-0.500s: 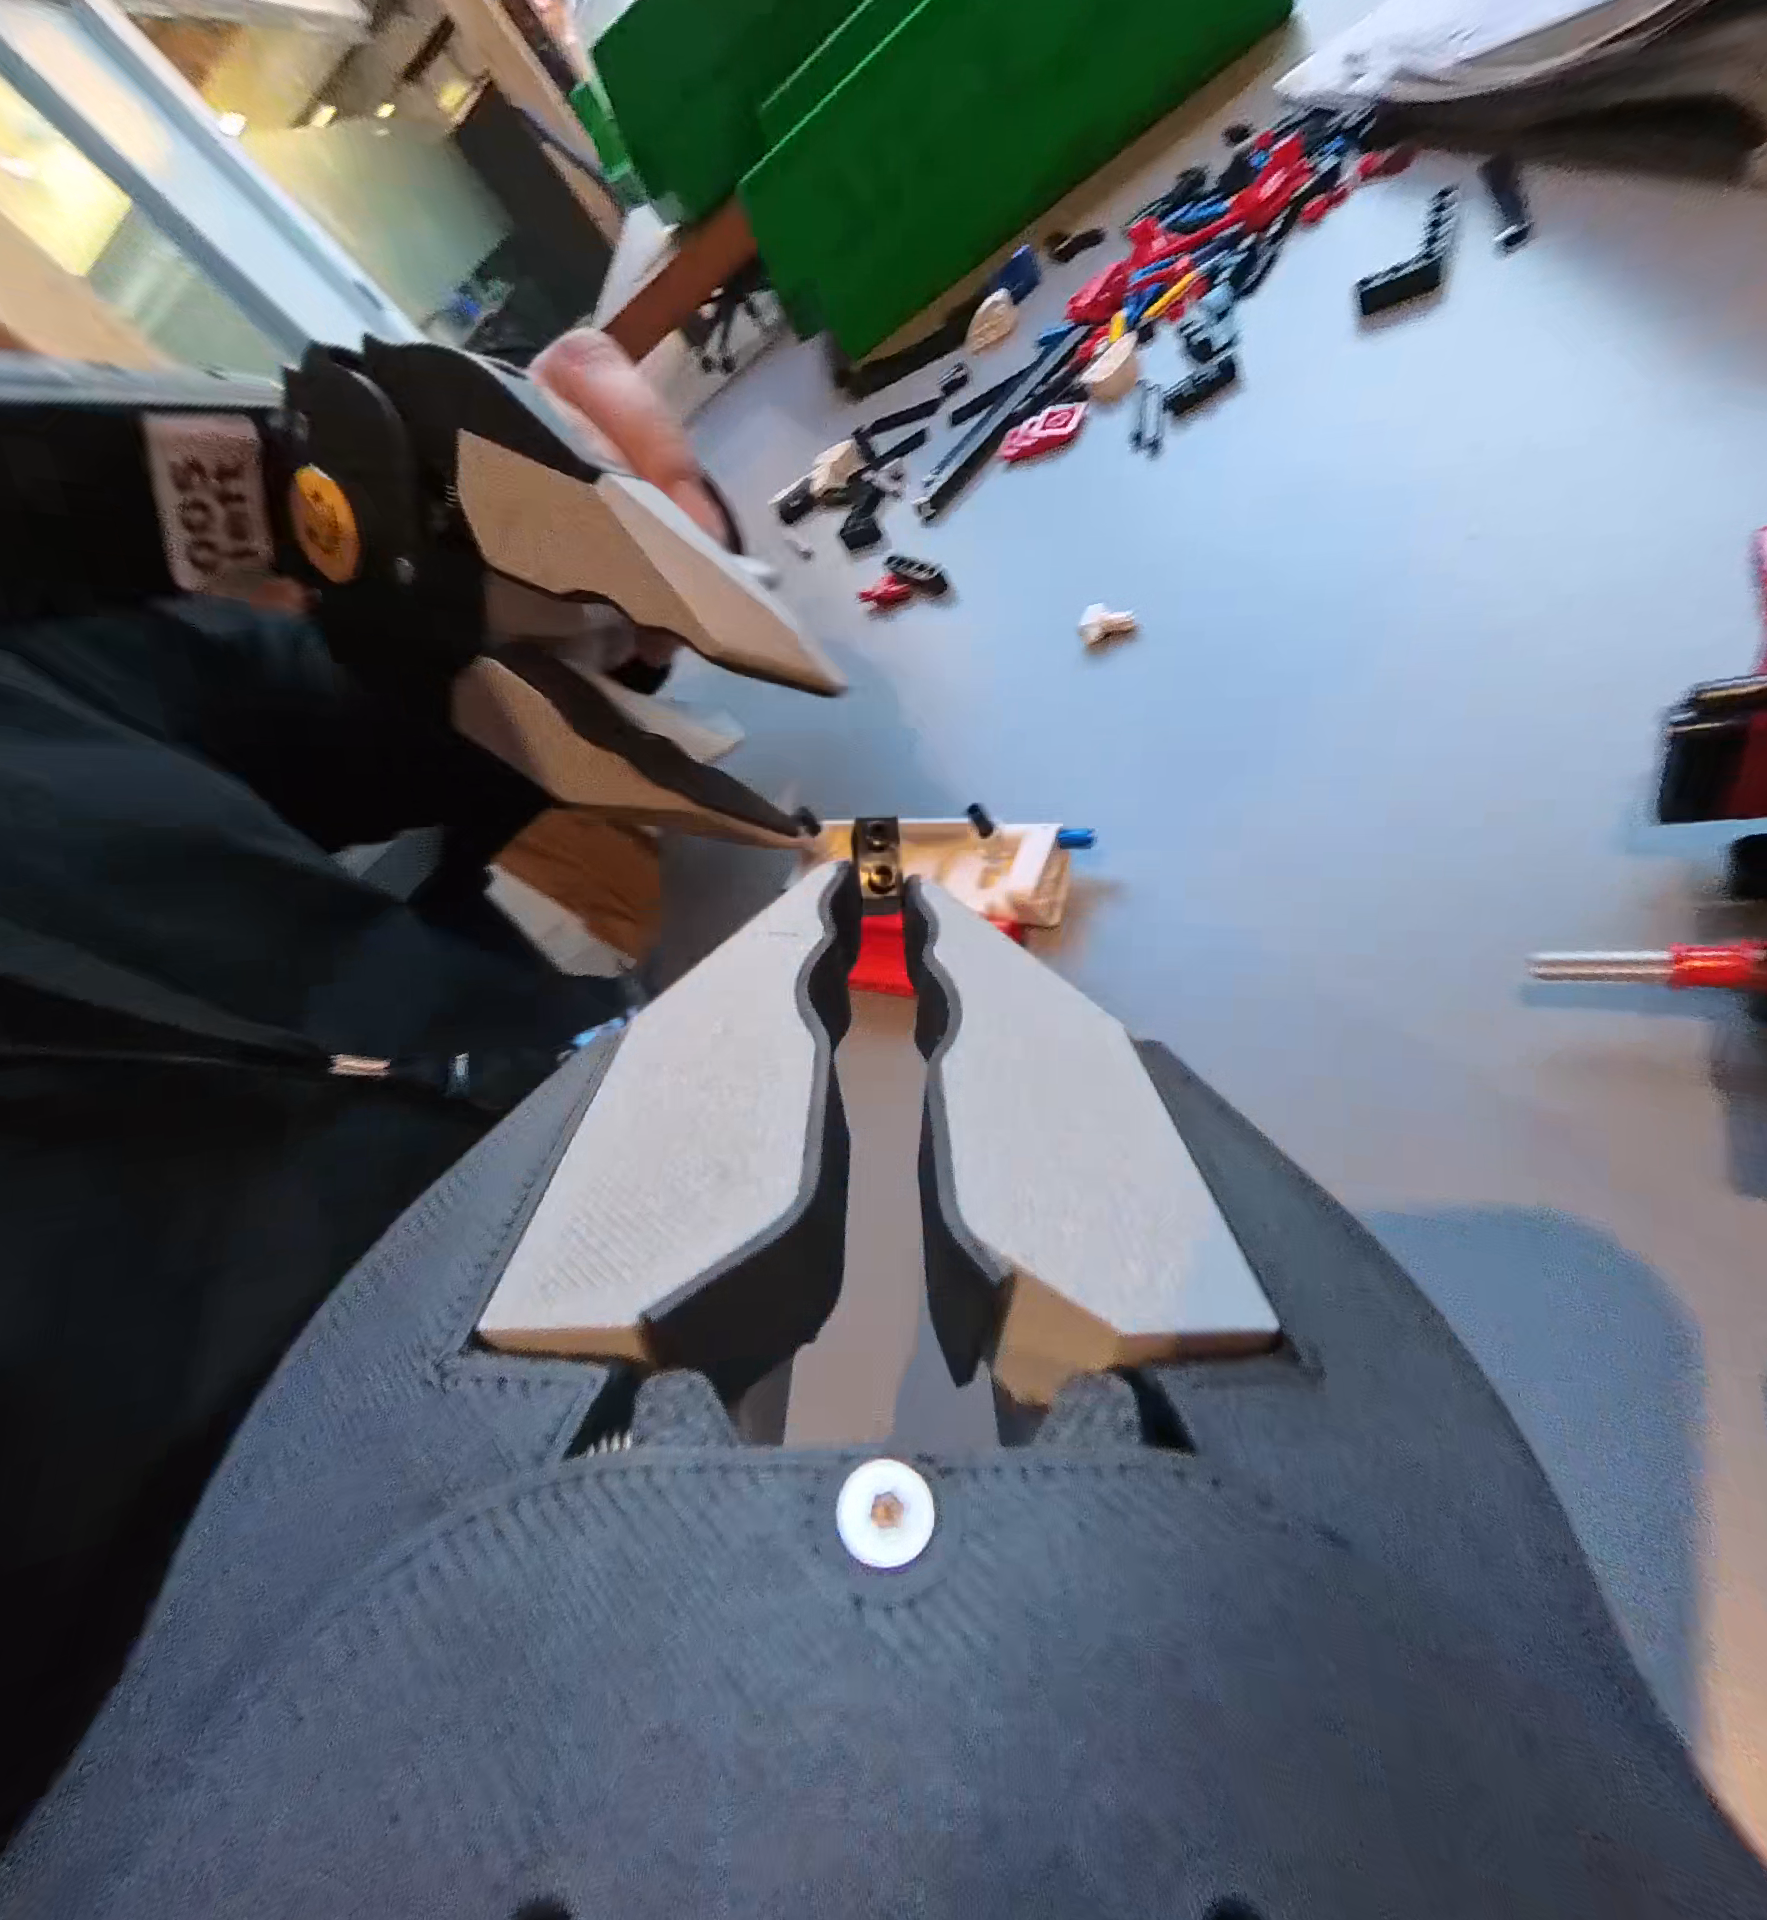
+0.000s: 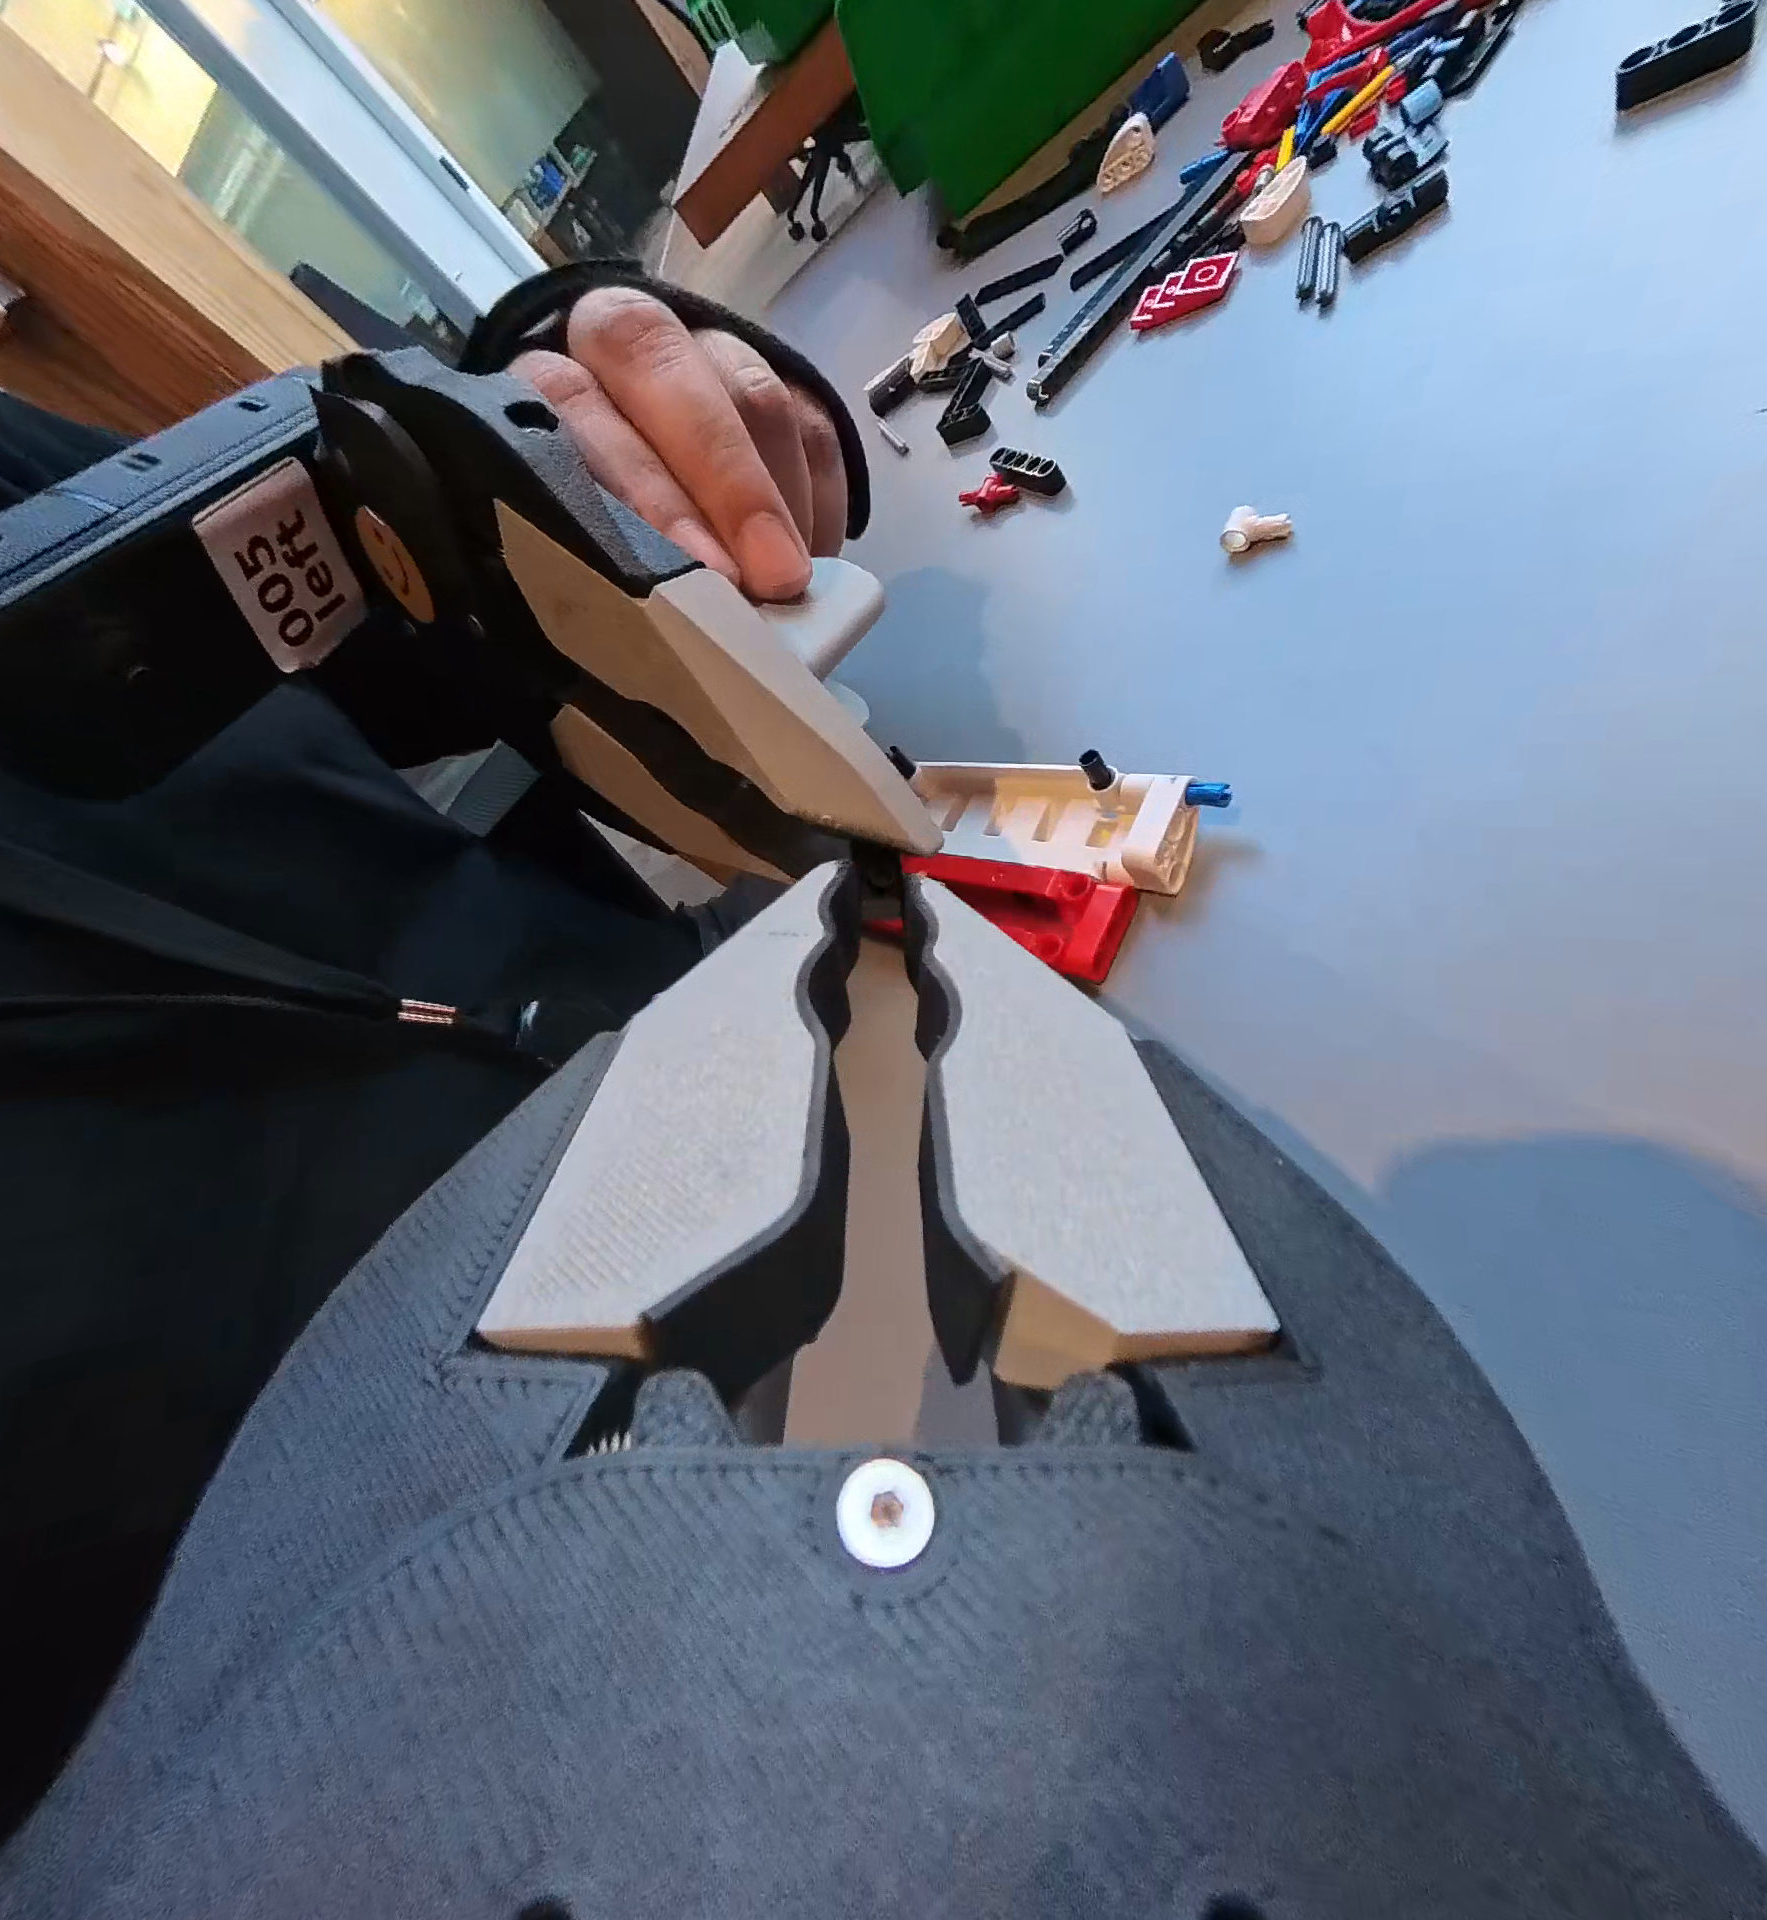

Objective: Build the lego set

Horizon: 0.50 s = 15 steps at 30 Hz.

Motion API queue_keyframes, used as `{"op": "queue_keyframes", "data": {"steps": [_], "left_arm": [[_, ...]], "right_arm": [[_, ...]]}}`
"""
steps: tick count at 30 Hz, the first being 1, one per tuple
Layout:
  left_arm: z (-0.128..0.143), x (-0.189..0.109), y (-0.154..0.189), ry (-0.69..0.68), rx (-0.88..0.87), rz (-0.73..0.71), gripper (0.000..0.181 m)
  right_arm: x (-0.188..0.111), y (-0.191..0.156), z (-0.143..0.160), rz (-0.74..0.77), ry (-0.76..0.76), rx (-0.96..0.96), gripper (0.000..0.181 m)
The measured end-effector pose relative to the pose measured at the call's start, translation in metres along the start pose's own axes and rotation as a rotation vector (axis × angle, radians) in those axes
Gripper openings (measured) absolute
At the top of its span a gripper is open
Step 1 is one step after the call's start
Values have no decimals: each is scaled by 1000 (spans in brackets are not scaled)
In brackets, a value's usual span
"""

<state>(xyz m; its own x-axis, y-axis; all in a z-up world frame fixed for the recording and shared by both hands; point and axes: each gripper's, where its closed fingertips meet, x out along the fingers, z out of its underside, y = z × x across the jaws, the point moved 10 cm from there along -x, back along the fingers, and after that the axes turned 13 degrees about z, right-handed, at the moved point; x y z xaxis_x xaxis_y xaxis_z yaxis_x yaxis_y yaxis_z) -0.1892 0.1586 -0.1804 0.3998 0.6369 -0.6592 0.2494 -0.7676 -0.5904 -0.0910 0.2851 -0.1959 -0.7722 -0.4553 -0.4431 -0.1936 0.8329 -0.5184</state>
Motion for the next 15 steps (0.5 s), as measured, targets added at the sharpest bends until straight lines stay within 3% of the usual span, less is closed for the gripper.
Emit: {"op": "queue_keyframes", "data": {"steps": [15], "left_arm": [[40,-22,7,13,-207,-145,10]], "right_arm": [[43,0,-29,29,36,-124,6]]}}
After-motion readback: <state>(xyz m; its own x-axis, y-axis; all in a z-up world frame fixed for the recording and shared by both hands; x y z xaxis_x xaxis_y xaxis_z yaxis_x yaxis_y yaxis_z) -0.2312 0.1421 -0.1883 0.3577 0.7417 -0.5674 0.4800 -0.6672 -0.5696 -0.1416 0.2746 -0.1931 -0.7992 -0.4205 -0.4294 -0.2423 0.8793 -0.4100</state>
